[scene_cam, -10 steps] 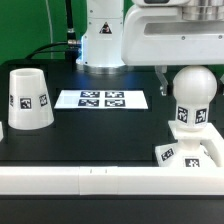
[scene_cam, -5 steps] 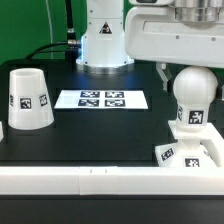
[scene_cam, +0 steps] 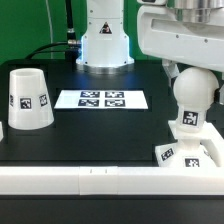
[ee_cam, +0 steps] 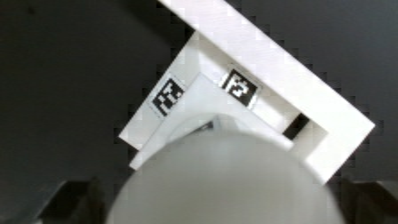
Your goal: Assemble lamp
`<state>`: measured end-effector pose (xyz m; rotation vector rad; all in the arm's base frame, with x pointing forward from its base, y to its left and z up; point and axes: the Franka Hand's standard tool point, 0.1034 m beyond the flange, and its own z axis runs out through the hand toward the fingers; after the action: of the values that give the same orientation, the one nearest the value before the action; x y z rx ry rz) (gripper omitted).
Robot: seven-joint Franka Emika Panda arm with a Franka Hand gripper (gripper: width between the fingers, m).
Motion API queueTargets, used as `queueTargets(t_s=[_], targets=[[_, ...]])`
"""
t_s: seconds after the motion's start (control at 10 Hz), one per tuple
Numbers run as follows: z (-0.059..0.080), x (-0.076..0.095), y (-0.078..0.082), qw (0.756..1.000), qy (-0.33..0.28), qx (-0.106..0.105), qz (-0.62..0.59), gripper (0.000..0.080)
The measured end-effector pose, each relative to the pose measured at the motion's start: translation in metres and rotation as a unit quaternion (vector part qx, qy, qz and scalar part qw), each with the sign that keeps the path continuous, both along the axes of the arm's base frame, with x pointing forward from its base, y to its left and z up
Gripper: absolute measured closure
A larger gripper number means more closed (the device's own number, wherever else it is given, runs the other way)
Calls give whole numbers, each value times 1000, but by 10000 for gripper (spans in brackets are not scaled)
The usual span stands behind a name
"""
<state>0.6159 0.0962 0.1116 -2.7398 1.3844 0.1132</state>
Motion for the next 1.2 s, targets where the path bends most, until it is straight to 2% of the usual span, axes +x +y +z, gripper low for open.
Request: queueTargets(t_s=[0.1, 0.3, 0.5, 0.8, 1.0, 1.1, 1.2], targets=[[0, 0, 0, 1000, -2, 1, 22, 113], [-1, -3, 3, 995, -3, -3, 103, 104], [-1, -3, 4, 975, -12, -5, 221, 101], [-1, -3, 3, 952, -20, -1, 305, 101], [-1, -3, 3, 923, -26, 2, 384, 101], [0, 1, 0, 883, -41, -15, 468, 101], [1, 2, 0, 854, -45, -20, 517, 101]])
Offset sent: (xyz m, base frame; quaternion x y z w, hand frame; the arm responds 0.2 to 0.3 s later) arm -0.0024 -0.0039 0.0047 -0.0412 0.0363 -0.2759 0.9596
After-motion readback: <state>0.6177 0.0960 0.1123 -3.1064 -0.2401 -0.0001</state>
